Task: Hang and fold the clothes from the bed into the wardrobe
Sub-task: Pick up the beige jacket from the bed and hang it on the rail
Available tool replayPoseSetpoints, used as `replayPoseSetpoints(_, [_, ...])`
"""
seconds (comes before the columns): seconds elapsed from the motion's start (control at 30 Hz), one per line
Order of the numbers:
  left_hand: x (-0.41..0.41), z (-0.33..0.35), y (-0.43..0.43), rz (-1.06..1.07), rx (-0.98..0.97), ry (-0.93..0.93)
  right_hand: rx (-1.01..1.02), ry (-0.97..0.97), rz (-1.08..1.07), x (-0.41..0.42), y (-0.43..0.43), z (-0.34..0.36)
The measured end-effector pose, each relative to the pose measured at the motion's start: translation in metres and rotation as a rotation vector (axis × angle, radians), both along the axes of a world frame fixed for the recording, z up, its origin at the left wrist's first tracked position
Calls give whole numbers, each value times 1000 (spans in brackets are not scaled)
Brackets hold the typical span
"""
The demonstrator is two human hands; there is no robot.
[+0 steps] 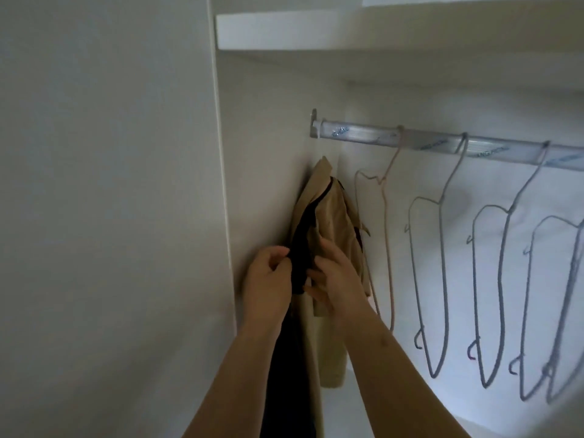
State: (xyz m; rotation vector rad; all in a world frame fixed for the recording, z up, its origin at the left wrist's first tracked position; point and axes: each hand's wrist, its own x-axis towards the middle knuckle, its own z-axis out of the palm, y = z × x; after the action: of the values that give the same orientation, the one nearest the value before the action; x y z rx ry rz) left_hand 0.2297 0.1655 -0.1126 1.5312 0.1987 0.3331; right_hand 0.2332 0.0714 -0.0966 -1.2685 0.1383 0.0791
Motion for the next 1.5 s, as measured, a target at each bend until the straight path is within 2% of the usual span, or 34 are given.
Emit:
replayPoseSetpoints(0.1, [-18,-9,3,16,179,-70,37,37,-79,-25,7,-11])
replayPoseSetpoints(0.2, [-37,-17,6,-51,189,-55,113,65,-146,-53,11,-22])
replayPoseSetpoints(0.4, [-85,-38,-13,-360,65,187,37,163,-370,-129,-5,-60])
replayPoseSetpoints(0.7, [-197,-93,-106,-828,279,370,56,318,-818,-284,-75,-112])
replayPoseSetpoints(0.9, [-329,-115,-162,-1167,401,395,149,400,-1144,-436,-111,-138])
replayPoseSetpoints(1.07, [-455,-125,-184,-1445,464,484,253,461,-1394,-573,-113,-157])
replayPoseSetpoints(1.3, [-626,-144,-197,-1811,626,459,377,481,-1763,-748,-80,-177])
replayPoseSetpoints(1.5, [-751,-162,-193,-2136,780,426,521,463,-2100,-861,-28,-194])
